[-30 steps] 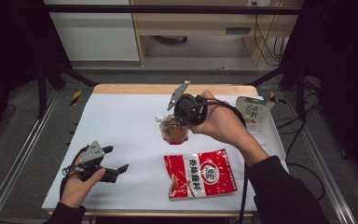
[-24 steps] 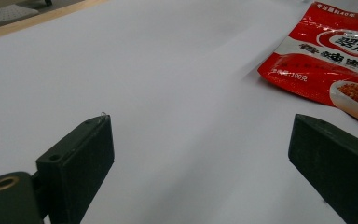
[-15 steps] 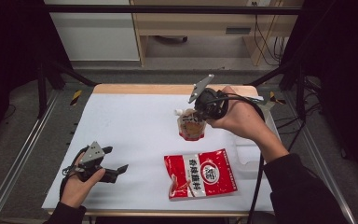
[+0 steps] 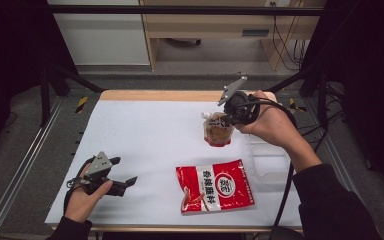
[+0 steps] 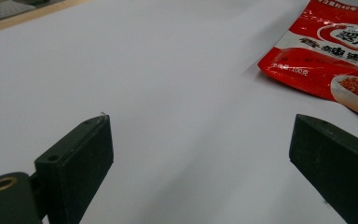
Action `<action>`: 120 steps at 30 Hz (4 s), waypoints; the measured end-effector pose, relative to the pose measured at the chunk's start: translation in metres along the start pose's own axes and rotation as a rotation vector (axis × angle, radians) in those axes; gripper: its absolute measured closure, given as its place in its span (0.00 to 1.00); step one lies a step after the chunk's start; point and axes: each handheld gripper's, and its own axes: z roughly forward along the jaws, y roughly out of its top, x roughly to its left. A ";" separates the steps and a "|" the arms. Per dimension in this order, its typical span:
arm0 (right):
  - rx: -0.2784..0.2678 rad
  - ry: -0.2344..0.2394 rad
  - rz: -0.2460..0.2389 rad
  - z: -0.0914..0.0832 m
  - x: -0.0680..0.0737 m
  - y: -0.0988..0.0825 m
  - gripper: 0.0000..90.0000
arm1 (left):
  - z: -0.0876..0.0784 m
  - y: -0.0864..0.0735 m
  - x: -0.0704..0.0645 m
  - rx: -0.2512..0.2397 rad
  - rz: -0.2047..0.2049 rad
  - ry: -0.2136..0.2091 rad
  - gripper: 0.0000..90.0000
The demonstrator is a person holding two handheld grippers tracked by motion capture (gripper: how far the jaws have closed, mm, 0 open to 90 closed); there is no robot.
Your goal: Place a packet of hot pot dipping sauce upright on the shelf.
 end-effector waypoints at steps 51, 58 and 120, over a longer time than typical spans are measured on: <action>-0.029 -0.186 0.191 -0.054 -0.066 -0.103 0.97 | 0.004 -0.001 -0.003 0.032 0.015 -0.018 0.07; -0.021 -0.198 0.190 -0.053 -0.068 -0.106 0.97 | 0.005 -0.002 -0.004 0.036 0.018 -0.022 0.07; 0.045 -0.085 0.261 0.021 -0.062 -0.159 0.96 | 0.008 -0.002 -0.007 0.059 0.042 -0.035 0.07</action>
